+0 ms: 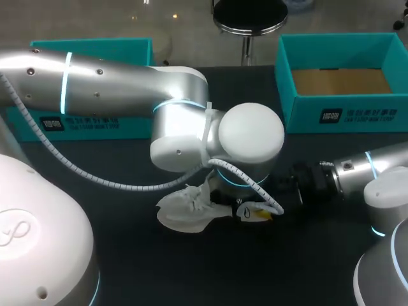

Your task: Take the shoe out of the shoebox, open the shoe tongue, remove and reinsert the insole, then place the shoe into the shoebox

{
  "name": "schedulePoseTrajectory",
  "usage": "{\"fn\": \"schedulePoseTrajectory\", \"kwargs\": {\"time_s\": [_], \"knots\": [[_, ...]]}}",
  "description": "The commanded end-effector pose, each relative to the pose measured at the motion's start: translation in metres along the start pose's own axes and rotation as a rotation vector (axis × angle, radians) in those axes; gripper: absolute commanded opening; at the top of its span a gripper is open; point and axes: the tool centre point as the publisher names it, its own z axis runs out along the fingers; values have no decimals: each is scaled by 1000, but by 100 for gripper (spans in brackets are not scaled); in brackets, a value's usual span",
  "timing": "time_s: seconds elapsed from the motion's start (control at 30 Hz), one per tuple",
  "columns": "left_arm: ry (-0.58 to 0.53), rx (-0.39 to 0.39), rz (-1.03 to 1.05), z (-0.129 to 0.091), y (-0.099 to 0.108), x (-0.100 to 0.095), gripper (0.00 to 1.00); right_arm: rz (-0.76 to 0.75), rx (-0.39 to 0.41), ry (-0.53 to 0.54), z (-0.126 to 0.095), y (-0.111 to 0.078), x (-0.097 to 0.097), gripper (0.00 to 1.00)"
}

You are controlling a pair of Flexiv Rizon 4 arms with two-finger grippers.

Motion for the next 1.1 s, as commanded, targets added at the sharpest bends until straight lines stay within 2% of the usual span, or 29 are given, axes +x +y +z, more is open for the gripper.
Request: {"fn": "schedulePoseTrajectory", "kwargs": {"time_s": [0.03, 0.27, 0.6, 1.1], "knots": [[-10, 26, -6, -23, 13, 1, 0, 2, 2, -2, 4, -5, -2, 0], [-33, 64, -34, -49, 19, -6, 0, 2, 2, -2, 4, -5, -2, 0], [-53, 104, -63, -72, 23, -16, 0, 2, 2, -2, 4, -5, -2, 0], [-32, 103, -15, -71, 5, 0, 1, 2, 2, -2, 4, -5, -2, 0]]}}
